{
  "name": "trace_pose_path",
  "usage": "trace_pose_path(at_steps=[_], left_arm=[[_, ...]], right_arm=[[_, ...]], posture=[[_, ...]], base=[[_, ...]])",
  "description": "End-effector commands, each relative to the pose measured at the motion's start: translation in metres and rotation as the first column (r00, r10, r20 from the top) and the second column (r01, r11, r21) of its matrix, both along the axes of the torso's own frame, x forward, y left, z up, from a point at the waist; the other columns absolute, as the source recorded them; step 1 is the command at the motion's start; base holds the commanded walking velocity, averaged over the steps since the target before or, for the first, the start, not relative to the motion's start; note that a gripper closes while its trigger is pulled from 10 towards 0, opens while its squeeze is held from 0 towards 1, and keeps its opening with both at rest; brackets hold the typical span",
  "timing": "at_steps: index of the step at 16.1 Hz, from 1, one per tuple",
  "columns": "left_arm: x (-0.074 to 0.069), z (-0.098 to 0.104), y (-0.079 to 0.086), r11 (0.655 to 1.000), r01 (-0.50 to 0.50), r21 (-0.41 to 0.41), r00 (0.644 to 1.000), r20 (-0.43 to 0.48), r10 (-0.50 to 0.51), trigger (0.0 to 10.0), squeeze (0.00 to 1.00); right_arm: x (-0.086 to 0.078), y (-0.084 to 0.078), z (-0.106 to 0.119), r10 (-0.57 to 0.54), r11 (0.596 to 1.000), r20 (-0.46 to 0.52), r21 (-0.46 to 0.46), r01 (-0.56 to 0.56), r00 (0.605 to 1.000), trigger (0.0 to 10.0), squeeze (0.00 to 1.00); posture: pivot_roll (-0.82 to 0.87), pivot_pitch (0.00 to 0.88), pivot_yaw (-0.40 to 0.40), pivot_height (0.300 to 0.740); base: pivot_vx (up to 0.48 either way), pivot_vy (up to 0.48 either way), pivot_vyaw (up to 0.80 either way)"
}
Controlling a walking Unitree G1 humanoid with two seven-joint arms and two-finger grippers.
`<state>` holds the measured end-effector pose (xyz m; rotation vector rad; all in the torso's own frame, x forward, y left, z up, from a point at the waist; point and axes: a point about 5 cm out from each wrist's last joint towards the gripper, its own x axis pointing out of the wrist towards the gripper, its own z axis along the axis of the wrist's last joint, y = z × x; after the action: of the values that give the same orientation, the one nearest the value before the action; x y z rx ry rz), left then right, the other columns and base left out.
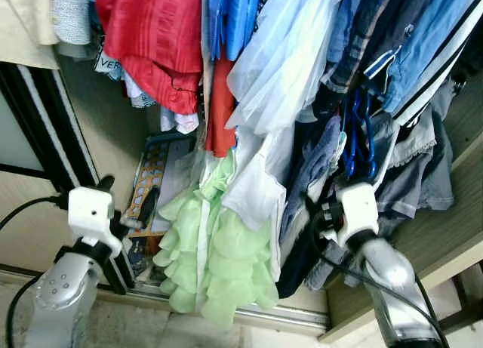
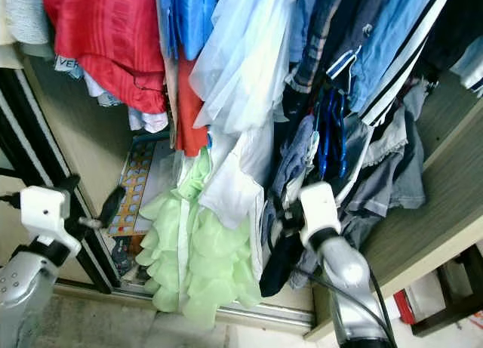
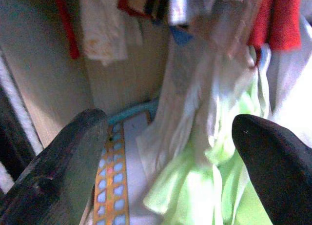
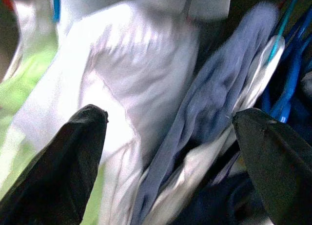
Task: Clean up the room
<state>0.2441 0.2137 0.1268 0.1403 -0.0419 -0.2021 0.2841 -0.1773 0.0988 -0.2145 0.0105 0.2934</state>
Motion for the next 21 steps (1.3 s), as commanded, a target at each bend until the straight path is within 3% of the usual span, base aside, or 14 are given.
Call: trace_pose_path(at_steps=[1,3,5,7,9,12,13,16,19,20,21], left_arm=[[-0.003,-0.005,-0.009,1.0,0.027,-0.013,0.999,-0.024,-0.027,10.0,0.0],[-0.006,-0.015,-0.017,0.997,-0.004,-0.074,0.999,-0.054,0.0,10.0,0.0],[-0.008,-0.013,-0.032,0.992,-0.005,-0.122,1.0,-0.016,0.003,10.0,0.0],[-0.009,-0.011,-0.038,0.996,0.013,-0.092,1.0,0.005,-0.012,10.0,0.0],[-0.009,-0.016,-0.039,0.999,0.026,-0.027,1.0,0.007,-0.026,10.0,0.0],[-0.008,-0.033,-0.036,0.994,-0.1,-0.037,0.993,-0.063,0.098,10.0,0.0],[-0.004,-0.037,-0.041,0.989,-0.126,0.074,0.99,-0.058,0.13,10.0,0.0],[0.003,-0.037,-0.052,0.995,-0.062,0.08,0.994,-0.085,0.068,10.0,0.0],[0.01,-0.04,-0.048,0.995,-0.087,0.054,0.987,-0.13,0.094,10.0,0.0],[0.01,-0.035,-0.043,0.984,-0.17,0.043,0.983,-0.062,0.173,10.0,0.0],[0.011,-0.031,-0.04,0.98,-0.196,0.02,0.981,-0.011,0.196,10.0,0.0]], right_arm=[[0.0,-0.001,0.007,0.014,1.0,0.018,-0.025,-0.014,1.0,10.0,0.0],[0.002,0.004,0.008,-0.022,0.999,-0.001,-0.028,0.022,1.0,10.0,0.0],[0.014,0.014,0.019,-0.081,0.993,0.09,-0.075,0.088,0.993,10.0,0.0],[0.015,0.02,0.023,-0.103,0.993,0.132,-0.05,0.11,0.986,10.0,0.0],[0.005,0.025,0.013,-0.088,0.996,0.087,-0.006,0.089,0.992,10.0,0.0],[-0.008,0.019,0.003,-0.064,0.998,0.056,-0.004,0.064,0.996,10.0,0.0],[-0.008,0.014,-0.002,-0.112,0.994,0.052,0.015,0.112,0.992,10.0,0.0],[-0.006,0.014,-0.004,-0.177,0.983,0.043,0.049,0.175,0.983,10.0,0.0],[-0.009,0.016,-0.007,-0.194,0.981,0.035,0.002,0.194,0.98,10.0,0.0],[-0.009,0.021,-0.006,-0.143,0.989,0.019,0.041,0.142,0.99,10.0,0.0],[-0.007,0.023,-0.005,-0.113,0.993,0.02,0.022,0.112,0.993,10.0,0.0]], posture=[[0.07,0.0,-0.085,0.74],[0.07,0.0,-0.08,0.74],[0.08,0.0,-0.089,0.74],[0.07,0.0,-0.096,0.74],[0.05,0.0,-0.096,0.74],[0.04,0.0,-0.05,0.74],[0.03,0.0,-0.015,0.74],[0.0,0.0,0.034,0.74],[-0.03,0.0,0.002,0.74],[-0.03,0.0,-0.009,0.74],[-0.03,0.0,-0.031,0.74]], base=[[0.0,0.0,0.0],[0.0,0.0,0.0],[0.0,0.0,0.0],[0.0,0.0,0.0],[0.0,0.0,0.0],[0.0,0.0,0.0],[0.0,0.0,0.0],[0.0,0.0,0.0],[0.0,0.0,0.0],[0.0,0.0,0.0],[0.0,0.0,0.0]])
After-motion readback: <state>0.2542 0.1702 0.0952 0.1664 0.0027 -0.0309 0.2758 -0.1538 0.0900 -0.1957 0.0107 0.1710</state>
